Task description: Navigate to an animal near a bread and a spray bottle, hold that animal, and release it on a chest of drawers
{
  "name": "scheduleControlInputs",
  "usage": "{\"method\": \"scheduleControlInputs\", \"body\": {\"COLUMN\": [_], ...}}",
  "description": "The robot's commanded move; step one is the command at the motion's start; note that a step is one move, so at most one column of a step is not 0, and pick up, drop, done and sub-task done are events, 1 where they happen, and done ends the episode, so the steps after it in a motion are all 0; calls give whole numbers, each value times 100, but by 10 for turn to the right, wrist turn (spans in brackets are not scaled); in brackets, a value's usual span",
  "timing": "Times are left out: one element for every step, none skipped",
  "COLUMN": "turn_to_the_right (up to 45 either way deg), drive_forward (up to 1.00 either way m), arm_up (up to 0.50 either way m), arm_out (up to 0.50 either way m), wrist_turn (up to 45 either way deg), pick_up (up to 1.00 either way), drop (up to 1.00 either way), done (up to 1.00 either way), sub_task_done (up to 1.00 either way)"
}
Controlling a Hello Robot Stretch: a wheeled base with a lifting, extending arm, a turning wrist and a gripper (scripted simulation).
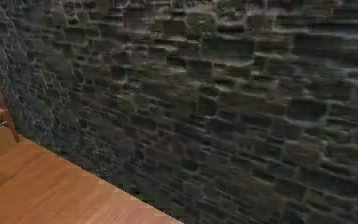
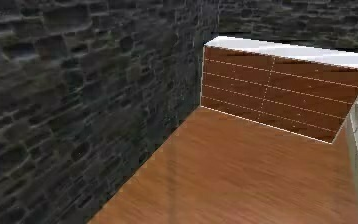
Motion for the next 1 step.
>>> {"method": "scheduleControlInputs", "body": {"turn_to_the_right": [-450], "drive_forward": [0], "arm_up": [0], "arm_out": [0], "wrist_turn": [0], "pick_up": [0], "drop": [0], "done": [0], "sub_task_done": [0]}}
